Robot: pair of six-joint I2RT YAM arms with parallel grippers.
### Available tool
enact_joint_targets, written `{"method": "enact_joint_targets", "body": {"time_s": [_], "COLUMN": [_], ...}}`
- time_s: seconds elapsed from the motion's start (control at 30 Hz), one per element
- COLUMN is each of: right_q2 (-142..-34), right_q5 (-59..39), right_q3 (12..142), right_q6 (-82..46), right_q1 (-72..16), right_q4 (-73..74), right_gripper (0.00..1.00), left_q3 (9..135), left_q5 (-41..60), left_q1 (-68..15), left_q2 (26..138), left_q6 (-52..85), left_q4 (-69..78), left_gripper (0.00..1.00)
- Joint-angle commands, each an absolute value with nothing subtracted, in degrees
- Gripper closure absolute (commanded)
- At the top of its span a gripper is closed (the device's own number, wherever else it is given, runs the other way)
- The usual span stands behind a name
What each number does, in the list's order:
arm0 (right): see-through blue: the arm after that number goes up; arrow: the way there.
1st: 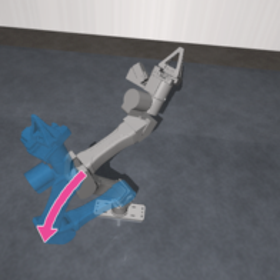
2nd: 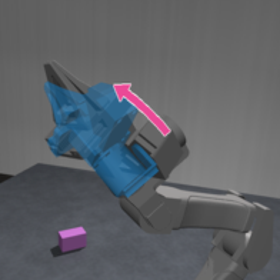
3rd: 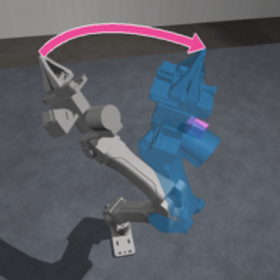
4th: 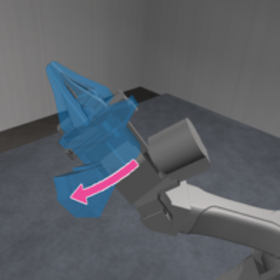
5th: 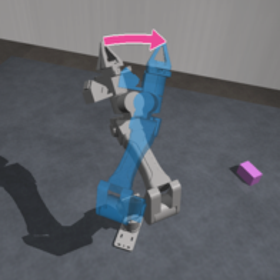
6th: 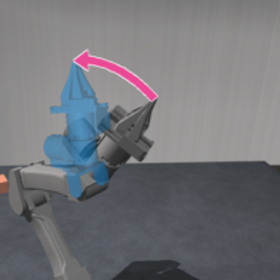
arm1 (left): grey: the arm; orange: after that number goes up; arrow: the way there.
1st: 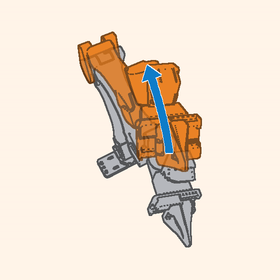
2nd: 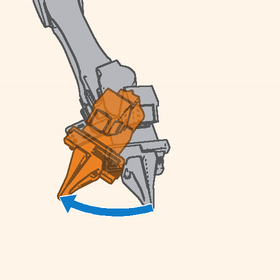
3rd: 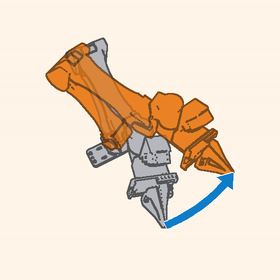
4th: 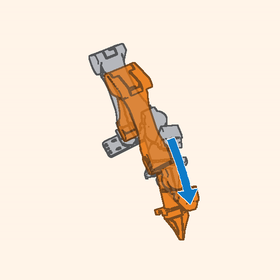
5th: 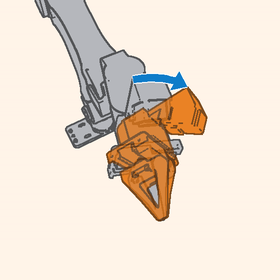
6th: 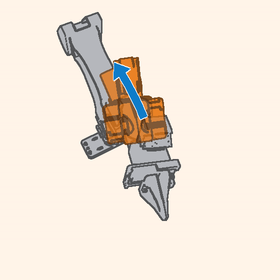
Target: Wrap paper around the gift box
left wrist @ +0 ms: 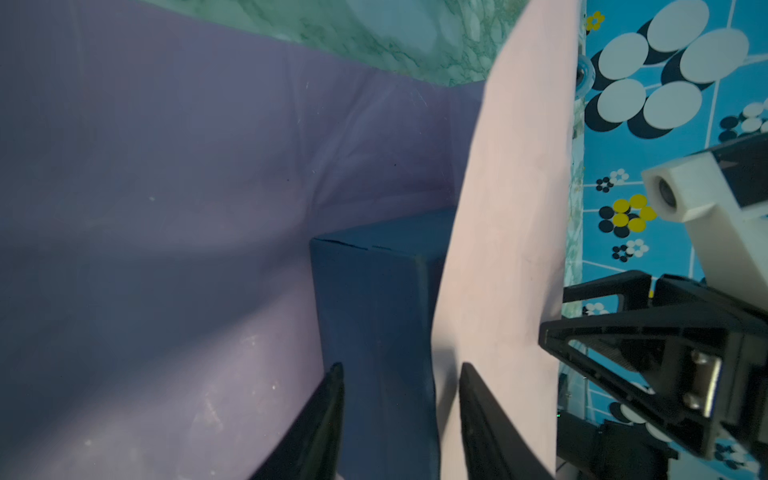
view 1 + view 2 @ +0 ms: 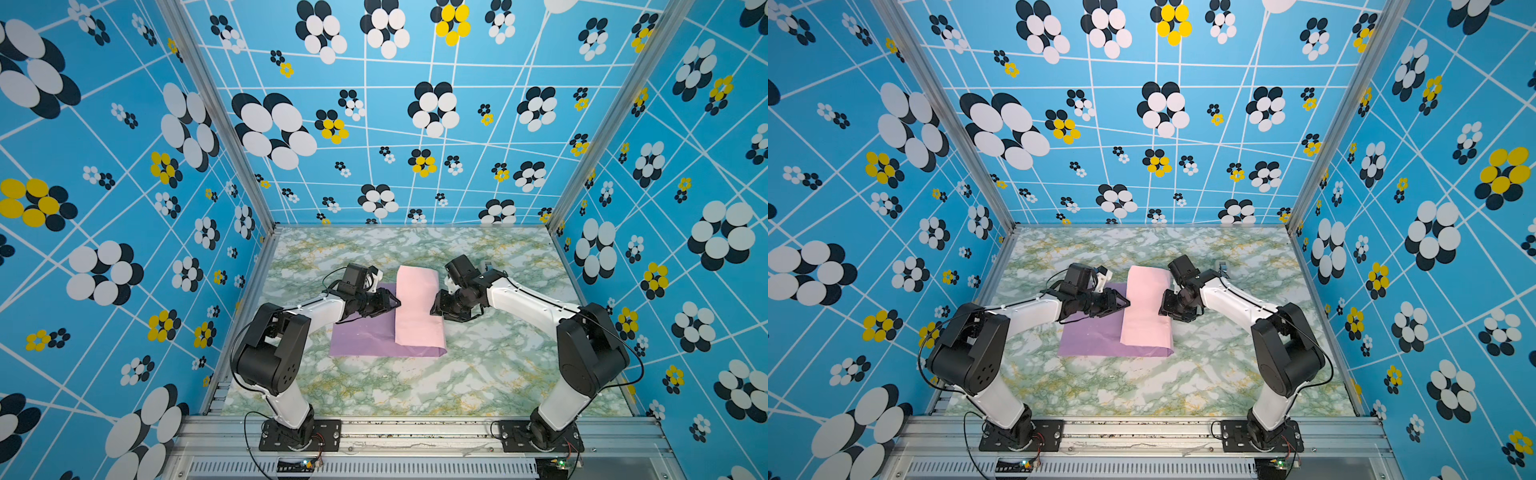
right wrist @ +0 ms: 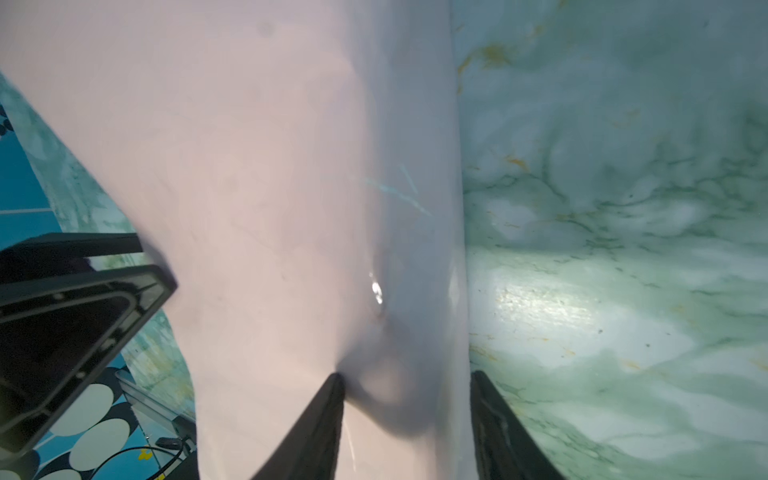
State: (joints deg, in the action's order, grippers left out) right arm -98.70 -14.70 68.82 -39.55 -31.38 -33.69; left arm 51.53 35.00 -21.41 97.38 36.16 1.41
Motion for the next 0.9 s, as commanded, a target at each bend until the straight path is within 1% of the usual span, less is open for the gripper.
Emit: {"method": "enact_joint_targets", "body": {"time_s": [0.0, 0.07, 0.17, 0.33, 0.4, 0.53, 0.57, 0.6, 0.7, 0.8, 0.87], "right_q2": [-100.47, -100.31, -100.39, -100.47, -100.41, -100.24, -100.17, -99.94, -97.81, -95.98, -96.88], "right_q5": [-13.73, -12.70, -11.88, -11.21, -11.07, -11.33, -11.41, -11.64, -11.53, -15.10, -16.81], "right_q3": [68.87, 69.02, 68.99, 69.58, 69.70, 69.58, 69.59, 69.61, 69.87, 69.40, 70.62], "right_q6": [-38.59, -38.31, -38.31, -38.90, -39.66, -41.05, -41.23, -41.29, -40.75, -40.24, -39.61], "right_q1": [-32.23, -32.68, -33.18, -33.90, -33.93, -34.23, -34.29, -34.25, -33.28, -31.02, -30.89], "right_q4": [-34.74, -35.40, -35.92, -35.80, -35.44, -33.98, -33.86, -33.76, -35.04, -34.71, -35.83], "right_gripper": [0.52, 0.53, 0.50, 0.46, 0.45, 0.43, 0.43, 0.41, 0.38, 0.34, 0.34], "left_q3": [51.41, 50.92, 50.10, 49.12, 48.57, 48.44, 48.28, 48.17, 48.33, 48.34, 48.34], "left_q5": [35.07, 35.40, 35.35, 34.90, 34.65, 32.87, 32.40, 31.67, 30.62, 30.40, 30.52], "left_q1": [-21.42, -21.53, -21.96, -22.82, -23.03, -23.54, -23.62, -23.56, -23.49, -23.47, -23.51], "left_q2": [94.79, 93.44, 92.31, 94.32, 95.17, 96.23, 96.49, 96.72, 97.20, 97.38, 97.45], "left_q6": [37.51, 38.70, 40.01, 39.45, 39.25, 38.88, 38.80, 38.86, 38.11, 37.53, 37.59], "left_q4": [0.67, 1.94, 3.60, 3.47, 3.70, 2.66, 2.55, 2.05, 0.87, 0.09, 0.17], "left_gripper": [0.41, 0.38, 0.37, 0.39, 0.43, 0.55, 0.61, 0.64, 0.67, 0.69, 0.69]}}
